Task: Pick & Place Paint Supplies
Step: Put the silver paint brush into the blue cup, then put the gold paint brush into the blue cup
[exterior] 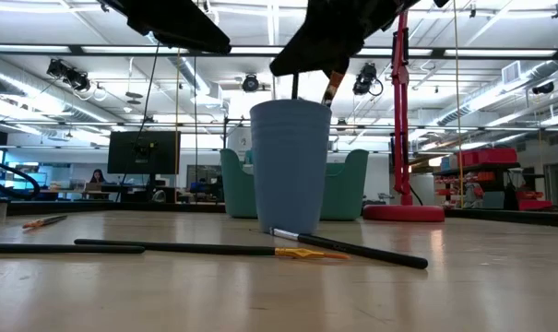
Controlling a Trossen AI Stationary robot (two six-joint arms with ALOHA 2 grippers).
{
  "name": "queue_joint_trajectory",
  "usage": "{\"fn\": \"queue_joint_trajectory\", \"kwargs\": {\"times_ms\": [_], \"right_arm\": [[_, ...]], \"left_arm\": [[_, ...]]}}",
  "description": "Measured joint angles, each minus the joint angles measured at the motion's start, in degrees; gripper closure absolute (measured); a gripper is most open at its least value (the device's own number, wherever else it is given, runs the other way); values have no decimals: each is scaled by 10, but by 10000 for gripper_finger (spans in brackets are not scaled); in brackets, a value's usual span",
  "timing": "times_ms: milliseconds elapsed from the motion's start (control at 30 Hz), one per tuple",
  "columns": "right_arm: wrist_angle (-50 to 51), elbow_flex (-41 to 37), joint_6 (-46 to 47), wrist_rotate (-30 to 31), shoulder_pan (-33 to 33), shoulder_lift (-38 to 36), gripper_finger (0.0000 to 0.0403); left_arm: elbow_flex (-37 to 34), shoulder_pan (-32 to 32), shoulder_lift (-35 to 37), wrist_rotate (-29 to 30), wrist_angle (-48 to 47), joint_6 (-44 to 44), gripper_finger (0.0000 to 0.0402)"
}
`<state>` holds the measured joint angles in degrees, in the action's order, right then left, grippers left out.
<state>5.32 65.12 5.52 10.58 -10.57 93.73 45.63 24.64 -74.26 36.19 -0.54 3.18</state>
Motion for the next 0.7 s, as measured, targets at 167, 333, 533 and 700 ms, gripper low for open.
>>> {"fn": "queue_joint_trajectory", "kwargs": {"times_ms": [167, 333, 533, 700], "right_arm": [[-17, 0, -4, -9, 0, 0, 328], [-25, 0, -4, -10, 0, 0, 287], [-26, 0, -1, -11, -1, 0, 257], [-23, 0, -2, -23, -13, 0, 250]], "left_arm": [[0, 0, 0, -47, -1, 22, 248], [0, 0, 0, -92, -2, 52, 248], [0, 4, 0, -93, -72, 137, 250], [0, 20, 0, -144, -247, 262, 254]]}}
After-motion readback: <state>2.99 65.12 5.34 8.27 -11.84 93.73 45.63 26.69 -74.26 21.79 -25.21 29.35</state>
